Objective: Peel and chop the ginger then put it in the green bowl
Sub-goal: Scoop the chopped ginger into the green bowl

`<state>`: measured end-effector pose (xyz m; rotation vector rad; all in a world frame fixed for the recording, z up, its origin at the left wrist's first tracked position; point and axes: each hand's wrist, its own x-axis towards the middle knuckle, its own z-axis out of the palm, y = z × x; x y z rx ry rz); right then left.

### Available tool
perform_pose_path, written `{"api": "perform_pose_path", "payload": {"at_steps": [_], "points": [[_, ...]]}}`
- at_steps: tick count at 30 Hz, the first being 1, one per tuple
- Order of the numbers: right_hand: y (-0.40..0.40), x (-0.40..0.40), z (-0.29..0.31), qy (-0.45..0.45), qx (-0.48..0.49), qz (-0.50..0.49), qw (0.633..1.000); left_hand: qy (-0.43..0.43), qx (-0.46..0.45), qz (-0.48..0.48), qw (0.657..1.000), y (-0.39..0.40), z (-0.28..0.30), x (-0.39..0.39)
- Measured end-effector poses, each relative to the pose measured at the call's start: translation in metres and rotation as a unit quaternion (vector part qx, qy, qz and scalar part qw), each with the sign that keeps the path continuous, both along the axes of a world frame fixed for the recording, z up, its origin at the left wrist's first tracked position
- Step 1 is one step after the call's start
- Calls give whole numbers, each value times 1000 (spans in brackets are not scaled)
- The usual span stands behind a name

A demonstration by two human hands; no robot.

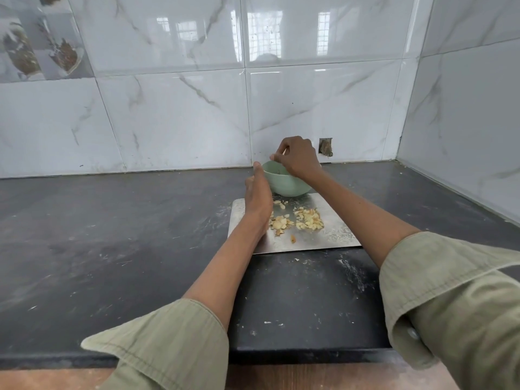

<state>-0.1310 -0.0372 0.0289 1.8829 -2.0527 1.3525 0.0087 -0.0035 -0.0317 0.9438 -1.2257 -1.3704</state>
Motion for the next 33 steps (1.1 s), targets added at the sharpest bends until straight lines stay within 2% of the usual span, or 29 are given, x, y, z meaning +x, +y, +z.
{"api": "perform_pose_path", "payload": {"at_steps": [4,11,15,18,20,22,26,29,33], "points": [[2,4,-2,6,69,-21,997,4,3,-3,1000,-5,-3,-1],[17,15,6,181,159,-17,970,3,-13,-6,1000,-2,-1,-2],[19,12,4,225,177,5,958,2,-17,-6,1000,-14,-8,-5],[18,8,3,206,128,31,970,2,-12,-7,1000,-12,-7,-3],[15,3,4,133,37,37,990,2,-10,-11,1000,-10,-6,-3],[16,-2,5,90,-20,34,995,3,-7,-9,1000,-10,-6,-3],[24,-4,8,101,6,83,991,10,-8,-10,1000,-16,-9,-5],[34,-4,19,62,-19,76,995,19,0,-9,1000,-15,-5,-4],[74,9,33,59,-5,177,982,24,12,-13,1000,-7,0,0]]}}
